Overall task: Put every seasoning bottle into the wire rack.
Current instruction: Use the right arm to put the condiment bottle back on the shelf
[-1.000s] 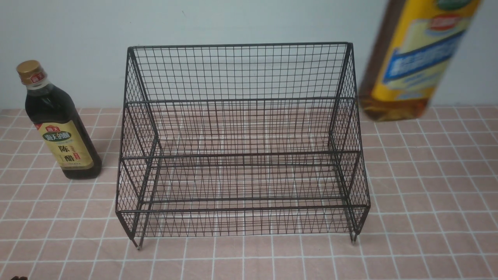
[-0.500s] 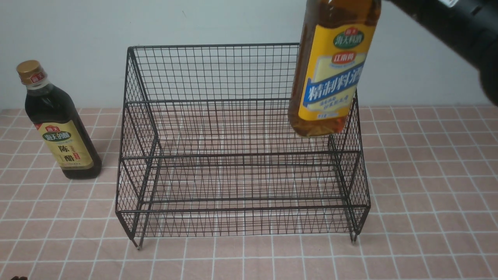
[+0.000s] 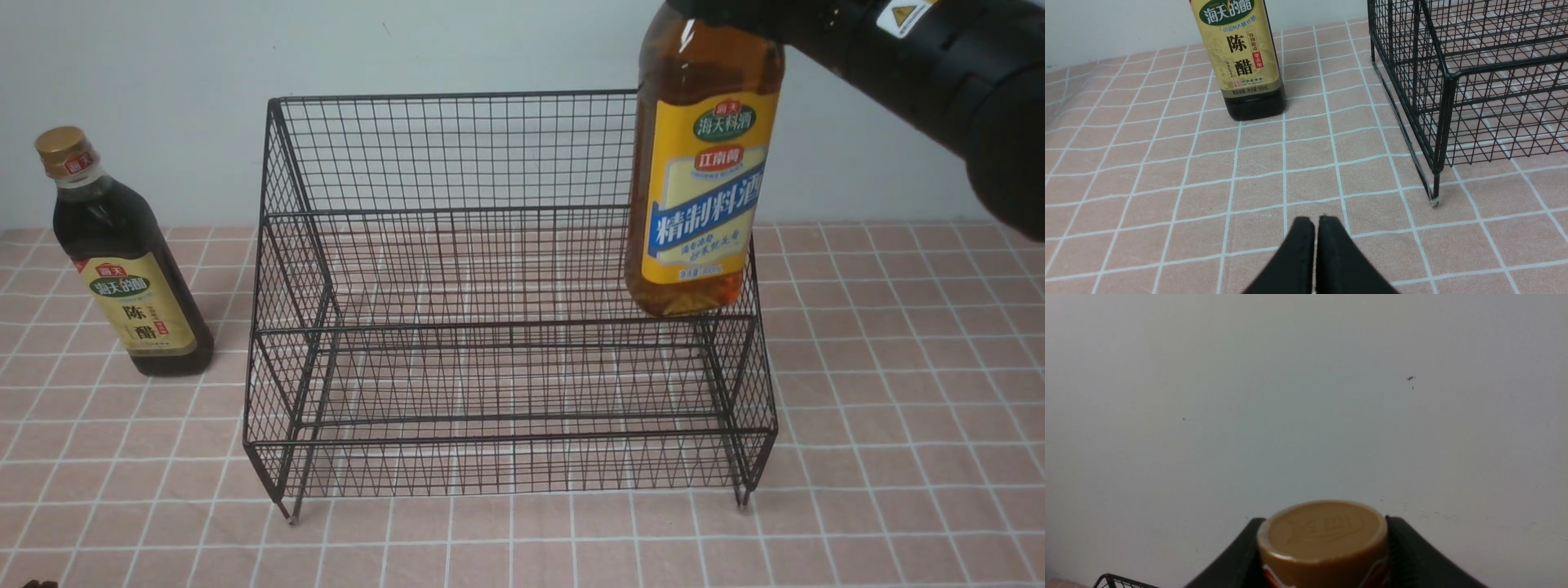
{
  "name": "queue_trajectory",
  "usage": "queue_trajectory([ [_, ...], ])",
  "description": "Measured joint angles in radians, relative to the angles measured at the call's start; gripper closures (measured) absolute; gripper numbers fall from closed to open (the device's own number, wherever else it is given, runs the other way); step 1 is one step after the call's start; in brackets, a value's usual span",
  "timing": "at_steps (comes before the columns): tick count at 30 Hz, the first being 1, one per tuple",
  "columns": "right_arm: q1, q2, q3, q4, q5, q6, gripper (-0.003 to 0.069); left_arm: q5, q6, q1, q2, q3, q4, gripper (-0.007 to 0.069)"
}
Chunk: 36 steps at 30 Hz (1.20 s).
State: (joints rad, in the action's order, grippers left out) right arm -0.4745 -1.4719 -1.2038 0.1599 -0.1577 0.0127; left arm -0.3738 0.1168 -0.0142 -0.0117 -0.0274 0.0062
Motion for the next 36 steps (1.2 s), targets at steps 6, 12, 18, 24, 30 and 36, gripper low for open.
queue_trajectory([
  [6, -0.002, -0.010, 0.004, 0.101, -0.062, 0.007, 0.0335, 0.000, 0.000, 0.000, 0.000, 0.000, 0.000, 0.0631],
  [12, -0.009, -0.019, 0.004, 0.147, -0.064, 0.012, 0.0335, 0.000, 0.000, 0.000, 0.000, 0.000, 0.000, 0.0631],
  [18, -0.024, -0.049, 0.001, 0.152, -0.002, 0.052, 0.0335, 0.000, 0.000, 0.000, 0.000, 0.000, 0.000, 0.0631],
  [24, -0.027, -0.085, 0.002, 0.151, 0.141, 0.058, 0.0335, -0.001, 0.000, 0.000, 0.000, 0.000, 0.000, 0.0631],
  [30, -0.028, -0.102, 0.001, 0.150, 0.239, 0.055, 0.0336, -0.001, 0.000, 0.000, 0.000, 0.000, 0.000, 0.0631],
  [36, -0.028, -0.102, -0.001, 0.149, 0.259, 0.055, 0.0335, -0.001, 0.000, 0.000, 0.000, 0.000, 0.000, 0.0631],
])
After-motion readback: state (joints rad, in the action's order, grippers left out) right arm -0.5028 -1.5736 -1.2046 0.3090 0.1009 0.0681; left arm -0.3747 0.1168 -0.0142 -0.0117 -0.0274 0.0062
